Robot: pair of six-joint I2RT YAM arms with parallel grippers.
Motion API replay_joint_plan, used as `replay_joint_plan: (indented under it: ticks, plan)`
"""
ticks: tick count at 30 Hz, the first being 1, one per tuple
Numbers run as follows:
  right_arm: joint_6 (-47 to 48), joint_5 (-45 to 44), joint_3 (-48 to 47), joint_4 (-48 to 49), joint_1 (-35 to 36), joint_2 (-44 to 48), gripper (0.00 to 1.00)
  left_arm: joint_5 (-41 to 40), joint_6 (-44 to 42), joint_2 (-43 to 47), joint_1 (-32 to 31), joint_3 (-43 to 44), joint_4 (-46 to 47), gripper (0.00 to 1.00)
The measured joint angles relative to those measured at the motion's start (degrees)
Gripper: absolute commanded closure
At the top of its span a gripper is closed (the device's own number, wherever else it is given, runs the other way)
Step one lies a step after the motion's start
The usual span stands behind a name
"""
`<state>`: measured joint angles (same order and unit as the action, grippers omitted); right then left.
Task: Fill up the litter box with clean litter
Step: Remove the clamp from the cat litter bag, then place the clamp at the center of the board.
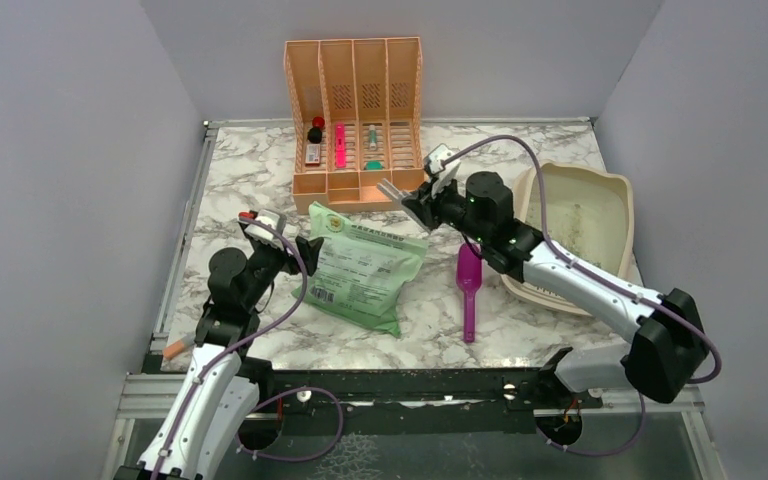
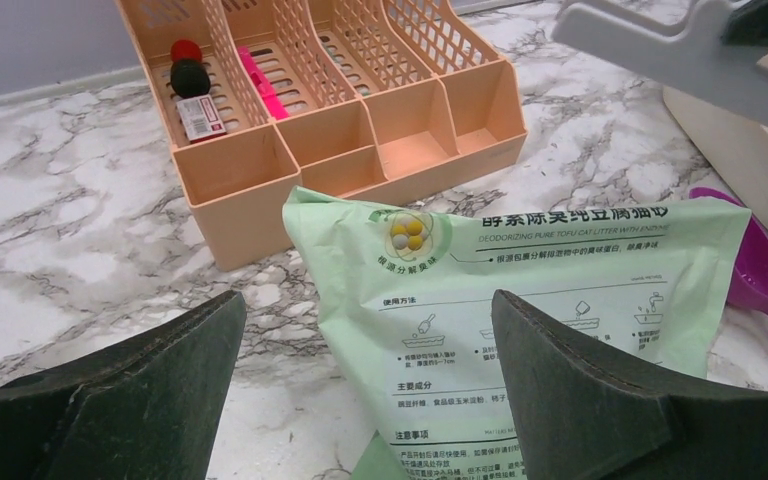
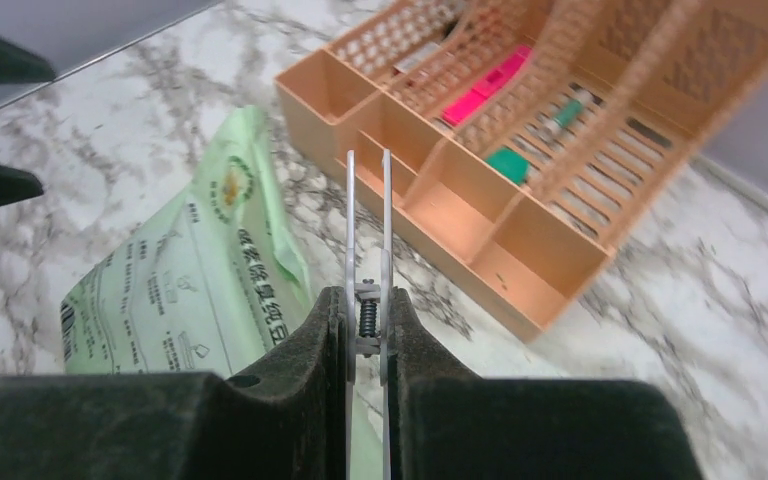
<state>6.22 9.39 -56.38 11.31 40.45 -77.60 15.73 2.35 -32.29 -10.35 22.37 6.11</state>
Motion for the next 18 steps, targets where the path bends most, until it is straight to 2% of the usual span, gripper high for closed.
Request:
replay_joint_plan:
  ticks: [4, 9, 14, 18]
  plan:
    - [-9.4, -10.0, 3.2, -4.3, 0.0, 5.7, 0.99, -1.2, 0.1, 0.0, 0.0, 0.0, 0.1, 0.07]
    - [-25.6, -17.1, 14.7, -9.9, -0.1, 18.1, 0.99, -3.2, 0.1, 0.7, 0.0, 0.0, -0.1, 0.07]
    - [-40.9, -19.2, 26.1, -15.0, -0.2, 27.8, 0.98, -4.9, 0.1, 2.4, 0.0, 0.0, -0.1, 0.07]
    - [-49.0, -18.1, 31.0, -18.2, -0.1, 29.9, 0.98, -5.6, 0.1, 2.7, 0.0, 0.0, 0.0, 0.07]
